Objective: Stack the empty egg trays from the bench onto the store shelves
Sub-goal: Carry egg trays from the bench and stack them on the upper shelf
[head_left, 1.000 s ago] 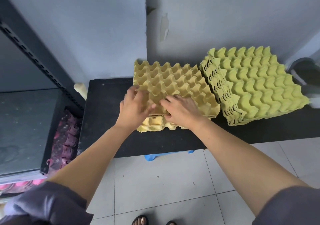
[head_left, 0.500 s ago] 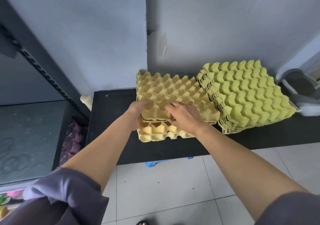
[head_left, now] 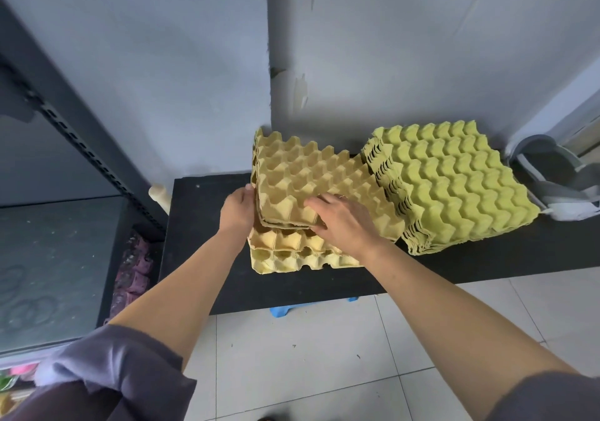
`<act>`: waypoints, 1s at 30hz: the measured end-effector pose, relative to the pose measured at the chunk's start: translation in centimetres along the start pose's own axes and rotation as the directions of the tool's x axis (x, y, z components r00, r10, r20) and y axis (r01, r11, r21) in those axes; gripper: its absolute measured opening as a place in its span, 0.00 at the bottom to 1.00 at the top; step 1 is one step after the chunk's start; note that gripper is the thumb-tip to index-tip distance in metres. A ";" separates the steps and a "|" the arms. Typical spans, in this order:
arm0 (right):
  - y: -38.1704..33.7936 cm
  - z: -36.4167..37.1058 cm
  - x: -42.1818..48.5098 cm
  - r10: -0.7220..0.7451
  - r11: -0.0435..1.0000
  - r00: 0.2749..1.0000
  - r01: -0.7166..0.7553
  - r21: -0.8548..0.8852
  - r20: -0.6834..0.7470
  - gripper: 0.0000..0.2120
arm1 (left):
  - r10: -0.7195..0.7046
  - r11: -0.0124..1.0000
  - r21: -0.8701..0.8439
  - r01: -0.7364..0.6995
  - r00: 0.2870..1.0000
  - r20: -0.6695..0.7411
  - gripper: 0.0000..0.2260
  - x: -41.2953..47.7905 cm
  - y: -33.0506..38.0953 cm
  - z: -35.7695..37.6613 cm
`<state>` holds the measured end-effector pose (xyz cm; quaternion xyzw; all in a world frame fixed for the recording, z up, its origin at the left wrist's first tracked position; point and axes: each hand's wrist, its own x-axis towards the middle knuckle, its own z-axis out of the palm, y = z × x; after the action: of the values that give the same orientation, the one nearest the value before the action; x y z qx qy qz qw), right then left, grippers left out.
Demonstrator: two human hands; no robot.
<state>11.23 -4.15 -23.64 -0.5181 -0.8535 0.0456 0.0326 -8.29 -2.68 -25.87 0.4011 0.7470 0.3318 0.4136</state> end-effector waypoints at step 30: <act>1.2 0.8 -1.2 0.095 0.990 0.995 -0.089 0.108 -0.045 0.20 | -0.048 0.978 0.203 0.039 0.998 0.044 0.28 0.5 -5.9 1.2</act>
<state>12.74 -4.76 -24.57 -0.5555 -0.8240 0.0793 0.0790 -9.26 -4.74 -31.42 0.4326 0.7751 0.2352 0.3959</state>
